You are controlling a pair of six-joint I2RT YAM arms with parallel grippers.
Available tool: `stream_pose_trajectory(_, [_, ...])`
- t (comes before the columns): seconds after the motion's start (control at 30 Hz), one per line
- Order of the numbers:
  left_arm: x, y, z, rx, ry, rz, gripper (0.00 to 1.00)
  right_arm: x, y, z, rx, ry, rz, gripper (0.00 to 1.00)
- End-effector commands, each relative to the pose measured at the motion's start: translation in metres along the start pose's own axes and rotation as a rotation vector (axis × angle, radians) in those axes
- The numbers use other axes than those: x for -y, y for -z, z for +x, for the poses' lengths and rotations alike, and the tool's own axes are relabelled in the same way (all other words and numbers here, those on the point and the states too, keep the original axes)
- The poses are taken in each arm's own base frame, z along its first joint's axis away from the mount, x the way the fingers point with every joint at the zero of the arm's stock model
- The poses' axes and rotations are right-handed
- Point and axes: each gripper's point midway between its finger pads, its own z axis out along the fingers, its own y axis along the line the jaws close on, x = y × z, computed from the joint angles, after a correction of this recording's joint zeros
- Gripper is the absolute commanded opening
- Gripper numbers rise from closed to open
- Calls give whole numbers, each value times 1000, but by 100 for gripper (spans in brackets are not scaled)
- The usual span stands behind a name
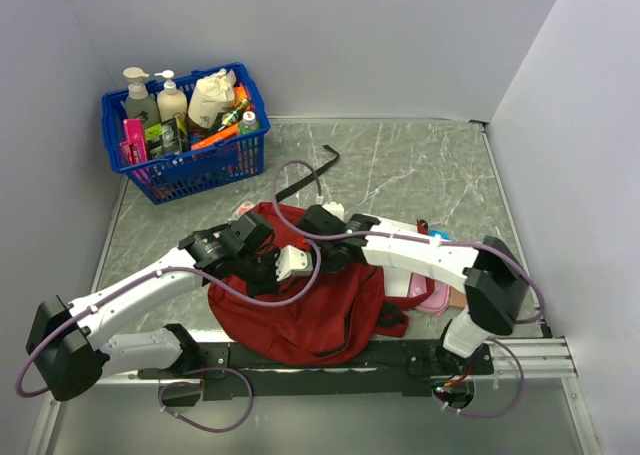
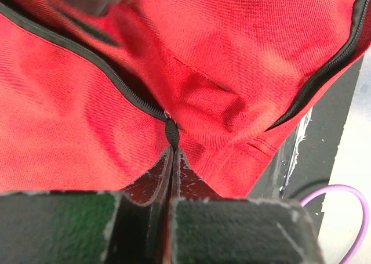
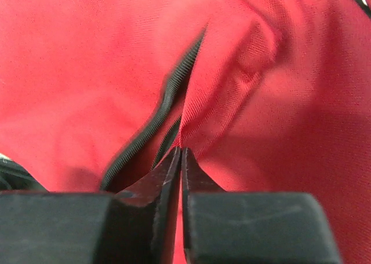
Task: Pack the student bag
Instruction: Unzip the student bag at the center of the board.
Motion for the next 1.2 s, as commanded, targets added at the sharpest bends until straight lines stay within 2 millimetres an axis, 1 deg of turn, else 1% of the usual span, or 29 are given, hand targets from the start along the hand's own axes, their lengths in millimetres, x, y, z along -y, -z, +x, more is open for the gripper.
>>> stream_pose_trajectory(0.0, [-12,10,-25,72,-23,-55,2,17,13,9,34,-17,-9,2])
stream_pose_trajectory(0.03, [-11,10,-25,73,-20,-53,2,21,11,11,28,-20,-1,0])
stream_pose_trajectory(0.13, [-13,10,-28,71,-20,-54,4,25,9,14,27,-15,11,0])
stream_pose_trajectory(0.2, [-17,12,-30,67,-15,-72,13,26,10,14,41,-13,-6,0])
stream_pose_trajectory(0.23, [-22,14,-37,80,-17,-92,20,22,11,11,60,-19,-37,0])
stream_pose_trajectory(0.27, [-25,16,-41,91,7,-113,25,25,10,15,64,-18,-48,0])
stream_pose_trajectory(0.3, [-35,17,-43,84,31,-162,26,25,9,16,68,-18,-64,0])
stream_pose_trajectory(0.33, [-42,20,-53,110,86,-200,27,20,8,13,89,-27,-96,0])
stream_pose_trajectory(0.37, [-51,18,-58,118,120,-233,28,26,5,20,89,-23,-101,0])
stream_pose_trajectory(0.4, [-56,18,-61,114,152,-256,31,27,3,23,95,-26,-112,0])
stream_pose_trajectory(0.43, [-62,23,-68,124,189,-289,32,23,5,19,128,-36,-146,0])
stream_pose_trajectory(0.47, [-65,23,-70,123,210,-297,34,30,0,30,125,-27,-139,0])
stream_pose_trajectory(0.5, [-66,26,-73,133,220,-309,35,31,0,32,143,-29,-150,0])
stream_pose_trajectory(0.53, [-68,28,-76,144,225,-317,38,26,4,25,191,-44,-183,0])
stream_pose_trajectory(0.57, [-72,30,-85,185,229,-335,38,35,-1,33,194,-46,-174,0])
stream_pose_trajectory(0.6, [-76,32,-89,208,251,-361,38,36,-2,34,207,-55,-180,0])
stream_pose_trajectory(0.63, [-83,31,-88,226,311,-403,39,44,-5,39,213,-76,-177,0])
stream_pose_trajectory(0.67, [-86,33,-90,256,338,-425,38,36,-4,34,242,-94,-223,0])
stream_pose_trajectory(0.7, [-93,36,-102,334,346,-452,38,36,-4,34,253,-101,-238,0])
stream_pose_trajectory(0.73, [-89,27,-94,356,409,-439,39,35,-2,32,272,-114,-258,0])
stream_pose_trajectory(0.77, [-80,33,-103,431,402,-408,40,40,-6,35,275,-113,-261,0])
stream_pose_trajectory(0.8, [-80,39,-121,539,379,-393,41,34,-4,31,297,-123,-298,0])
stream_pose_trajectory(0.83, [-73,29,-112,545,422,-360,42,32,-2,30,307,-122,-317,0])
stream_pose_trajectory(0.87, [-66,27,-114,564,423,-332,45,32,-4,32,304,-117,-324,0])
stream_pose_trajectory(0.9, [-65,20,-111,549,432,-325,45,27,-2,30,315,-117,-351,0])
stream_pose_trajectory(0.93, [-64,14,-108,526,436,-326,45,29,-4,32,315,-107,-351,0])
stream_pose_trajectory(0.97, [-66,1,-101,483,440,-332,45,27,-3,31,320,-103,-366,0])
stream_pose_trajectory(1.0, [-67,-5,-98,464,440,-339,46,24,-3,31,320,-103,-381,0])
stream_pose_trajectory(1.17, [-72,-23,-98,466,402,-380,47,30,-4,35,333,-112,-405,0])
